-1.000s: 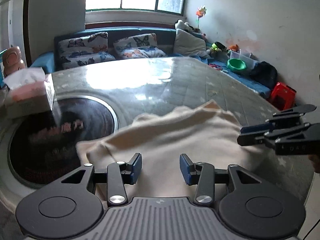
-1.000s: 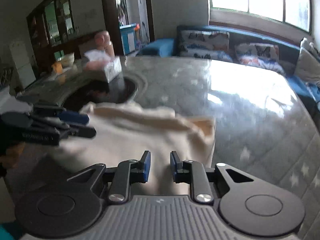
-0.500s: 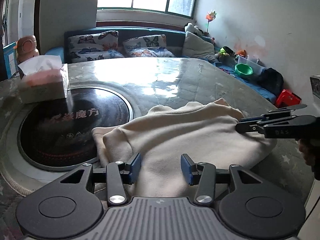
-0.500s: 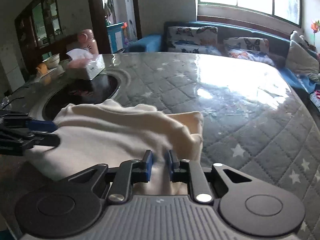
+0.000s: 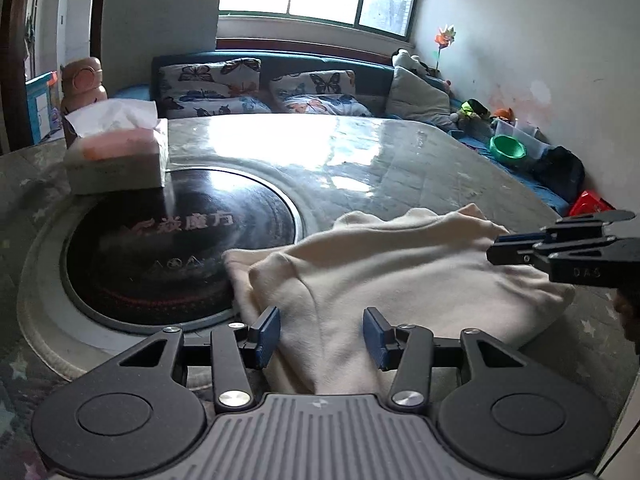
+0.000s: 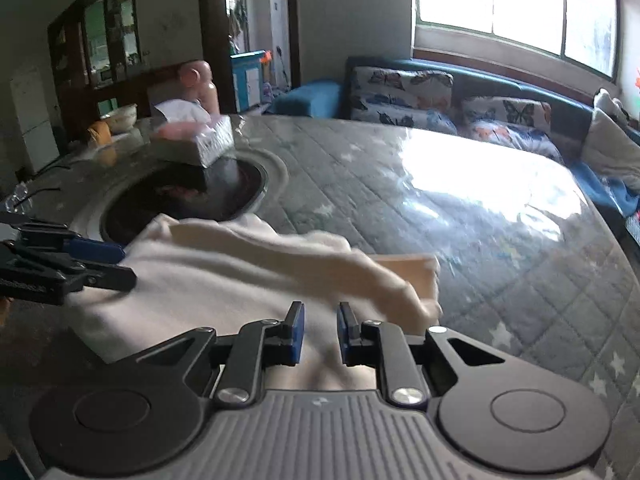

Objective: Fold clothes

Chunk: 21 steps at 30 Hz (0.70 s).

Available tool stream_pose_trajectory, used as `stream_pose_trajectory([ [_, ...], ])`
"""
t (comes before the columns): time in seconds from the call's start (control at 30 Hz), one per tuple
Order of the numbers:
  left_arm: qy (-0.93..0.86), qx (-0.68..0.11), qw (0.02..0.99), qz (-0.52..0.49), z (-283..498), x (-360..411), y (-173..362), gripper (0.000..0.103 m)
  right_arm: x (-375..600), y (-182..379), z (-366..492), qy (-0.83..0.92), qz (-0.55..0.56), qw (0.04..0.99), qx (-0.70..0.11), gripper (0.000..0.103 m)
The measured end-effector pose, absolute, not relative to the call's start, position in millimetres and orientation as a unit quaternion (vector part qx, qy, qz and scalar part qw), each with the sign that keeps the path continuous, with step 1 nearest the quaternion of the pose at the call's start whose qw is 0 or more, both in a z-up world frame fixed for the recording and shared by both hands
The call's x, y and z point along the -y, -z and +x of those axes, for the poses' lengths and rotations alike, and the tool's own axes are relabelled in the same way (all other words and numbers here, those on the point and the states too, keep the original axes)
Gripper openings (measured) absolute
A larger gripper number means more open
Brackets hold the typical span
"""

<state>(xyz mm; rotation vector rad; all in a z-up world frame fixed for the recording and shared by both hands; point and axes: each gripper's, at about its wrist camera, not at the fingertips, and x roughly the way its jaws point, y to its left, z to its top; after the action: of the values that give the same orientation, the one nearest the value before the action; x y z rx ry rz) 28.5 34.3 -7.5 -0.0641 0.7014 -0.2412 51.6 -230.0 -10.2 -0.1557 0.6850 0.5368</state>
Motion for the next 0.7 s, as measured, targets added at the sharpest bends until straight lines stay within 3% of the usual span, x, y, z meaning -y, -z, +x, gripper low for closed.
stream_pose_trajectory([
  [0.7,0.104,-0.343,0.933,-0.015,41,-30,12,0.05,171,25,102,-0.26,-0.092,0.896,-0.348,0.017],
])
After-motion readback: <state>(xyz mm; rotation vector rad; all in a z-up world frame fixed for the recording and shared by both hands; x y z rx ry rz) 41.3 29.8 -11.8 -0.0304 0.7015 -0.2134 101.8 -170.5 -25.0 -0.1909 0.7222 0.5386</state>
